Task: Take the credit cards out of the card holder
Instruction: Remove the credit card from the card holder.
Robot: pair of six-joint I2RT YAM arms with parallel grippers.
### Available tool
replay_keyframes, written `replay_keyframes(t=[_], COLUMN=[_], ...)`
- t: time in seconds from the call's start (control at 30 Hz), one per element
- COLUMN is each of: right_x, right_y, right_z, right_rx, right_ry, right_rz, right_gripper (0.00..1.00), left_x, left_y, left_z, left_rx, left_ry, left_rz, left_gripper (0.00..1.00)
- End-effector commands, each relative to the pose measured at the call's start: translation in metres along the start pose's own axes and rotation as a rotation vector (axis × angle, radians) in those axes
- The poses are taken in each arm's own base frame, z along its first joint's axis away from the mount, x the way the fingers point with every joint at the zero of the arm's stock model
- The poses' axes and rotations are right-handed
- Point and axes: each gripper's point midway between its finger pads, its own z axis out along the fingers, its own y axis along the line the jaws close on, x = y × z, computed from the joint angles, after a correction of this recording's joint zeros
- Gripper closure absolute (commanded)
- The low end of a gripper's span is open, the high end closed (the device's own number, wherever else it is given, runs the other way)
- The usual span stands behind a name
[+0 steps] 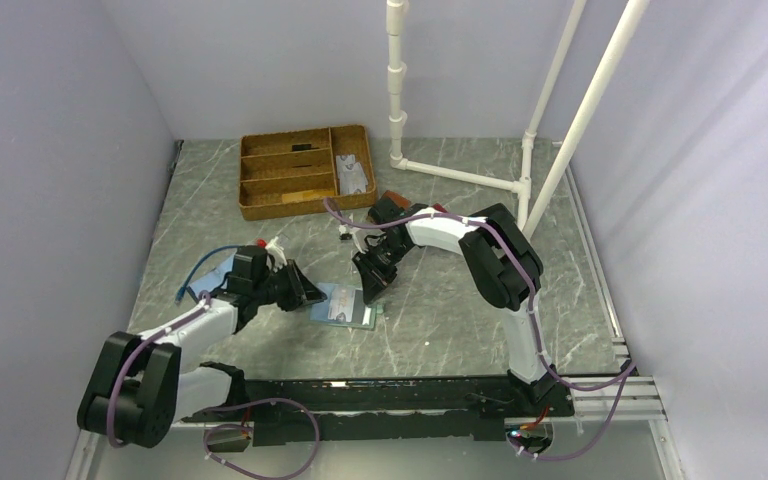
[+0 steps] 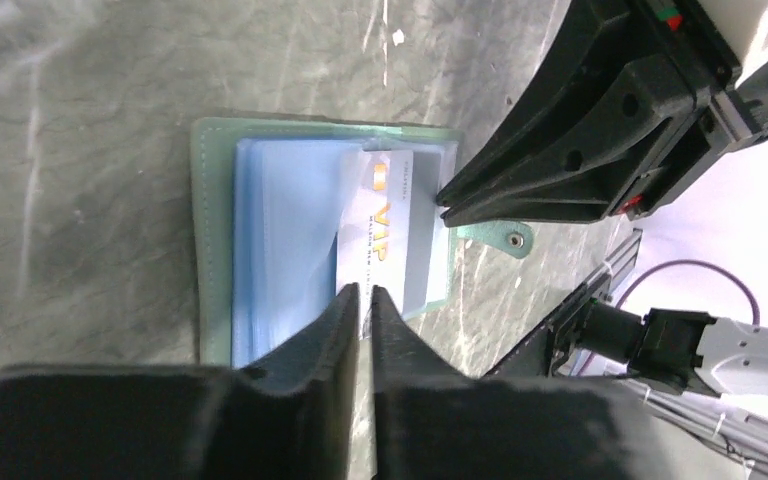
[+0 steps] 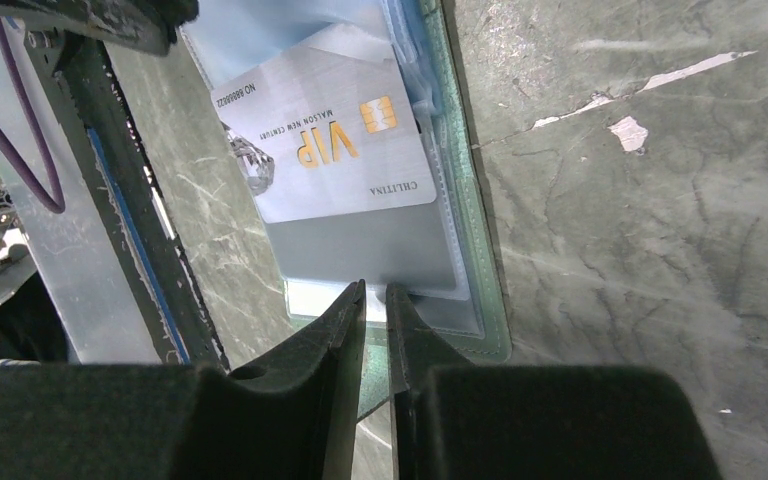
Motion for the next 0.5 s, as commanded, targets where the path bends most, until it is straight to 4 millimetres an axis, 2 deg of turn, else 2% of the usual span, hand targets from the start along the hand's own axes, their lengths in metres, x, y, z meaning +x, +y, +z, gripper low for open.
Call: replay_keyframes(t=[0.0, 0.1, 0.2, 0.47], right_x=[0.018, 0.018, 0.019, 0.020], right_y=[-0.025, -0.025, -0.025, -0.024], right_z=[0.006, 0.007, 0.008, 0.011], right_rx=[0.089, 0.089, 0.086, 0.079], right_ry=[0.063, 0.065, 0.066, 0.070], right_rz=[-0.016, -0.013, -0.011, -0.005], right_gripper=[0.83, 0.83, 0.83, 0.83], left_x=[-0.004, -0.002, 0.000, 0.006], left_y=[-0.019, -0.014, -0.010, -0.007], left_z=[0.004, 0.007, 0.011, 0.019], left_rx=[0.103, 0.087, 0.078, 0.091], left_ry=[0.024, 0.036, 0.051, 0.088], left_rz=[0.008, 0.000, -0.012, -0.038], left_gripper=[0.75, 0.66, 0.61, 0.60])
